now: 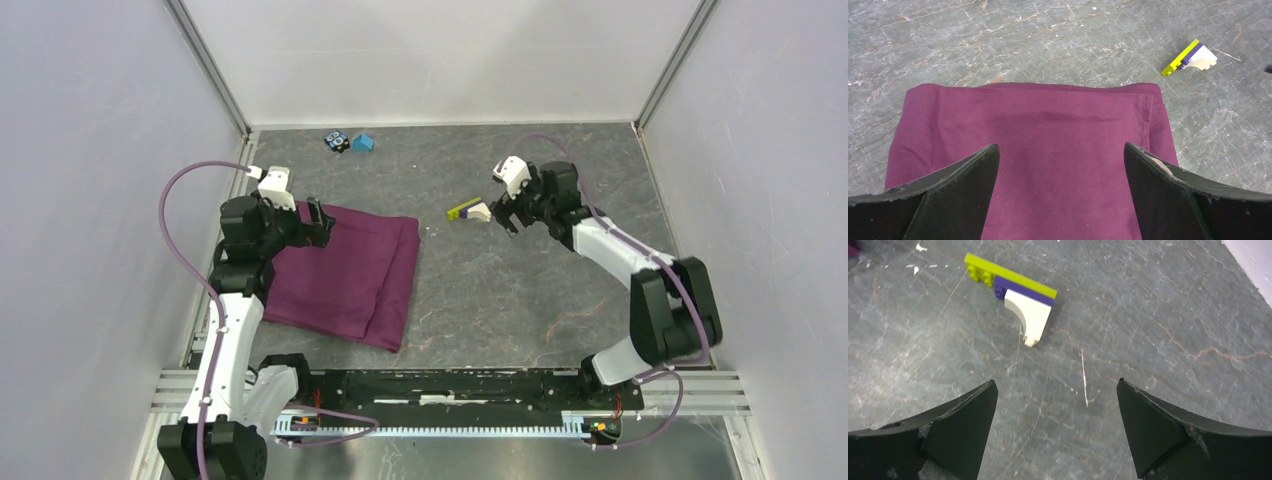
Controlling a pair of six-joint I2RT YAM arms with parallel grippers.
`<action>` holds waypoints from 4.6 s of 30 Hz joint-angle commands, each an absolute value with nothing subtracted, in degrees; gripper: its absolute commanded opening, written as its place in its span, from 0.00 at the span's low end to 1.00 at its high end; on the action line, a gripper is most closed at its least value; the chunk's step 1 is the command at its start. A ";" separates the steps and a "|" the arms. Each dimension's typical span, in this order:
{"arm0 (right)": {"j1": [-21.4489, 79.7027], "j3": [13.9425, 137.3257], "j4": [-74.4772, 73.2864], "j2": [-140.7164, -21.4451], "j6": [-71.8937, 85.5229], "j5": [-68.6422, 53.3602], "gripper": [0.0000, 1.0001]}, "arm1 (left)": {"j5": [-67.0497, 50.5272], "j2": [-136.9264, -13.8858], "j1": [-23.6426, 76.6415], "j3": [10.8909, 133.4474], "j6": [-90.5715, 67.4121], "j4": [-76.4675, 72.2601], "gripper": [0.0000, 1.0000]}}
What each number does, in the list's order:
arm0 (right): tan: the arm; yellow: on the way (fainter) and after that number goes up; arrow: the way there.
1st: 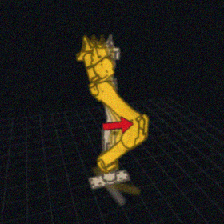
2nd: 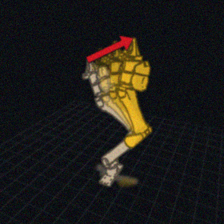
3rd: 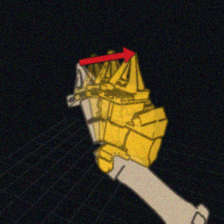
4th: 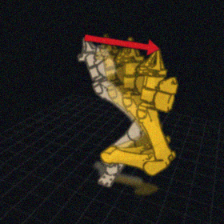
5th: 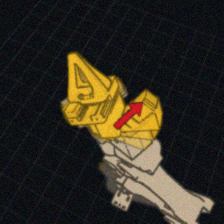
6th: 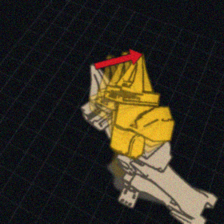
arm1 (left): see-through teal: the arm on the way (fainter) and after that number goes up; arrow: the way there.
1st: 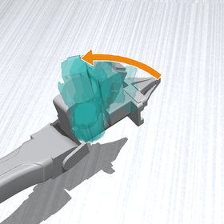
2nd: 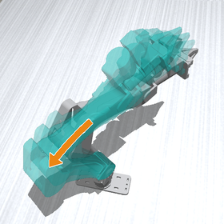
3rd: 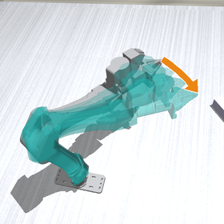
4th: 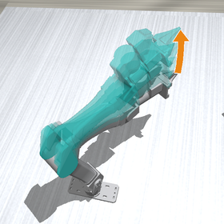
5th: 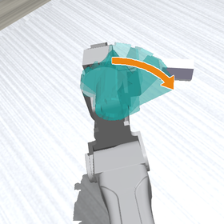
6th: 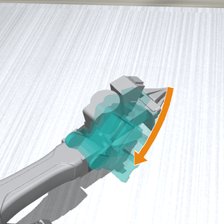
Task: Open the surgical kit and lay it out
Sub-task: Move the distractor to the center of the board.
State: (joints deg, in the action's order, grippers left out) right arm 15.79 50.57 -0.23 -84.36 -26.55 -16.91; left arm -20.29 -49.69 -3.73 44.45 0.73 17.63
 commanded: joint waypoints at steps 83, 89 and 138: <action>13.92 97.48 -6.61 -128.96 -9.09 -10.46 0.49 | -30.61 -50.88 -11.52 44.77 2.02 15.66 1.00; 14.17 106.20 -8.00 -135.65 -3.52 -12.16 0.48 | -30.63 -51.15 -11.77 44.56 1.94 15.47 1.00; 10.71 118.48 -7.03 -144.44 -3.34 0.29 0.55 | -31.92 -51.06 -13.11 43.53 1.67 14.33 1.00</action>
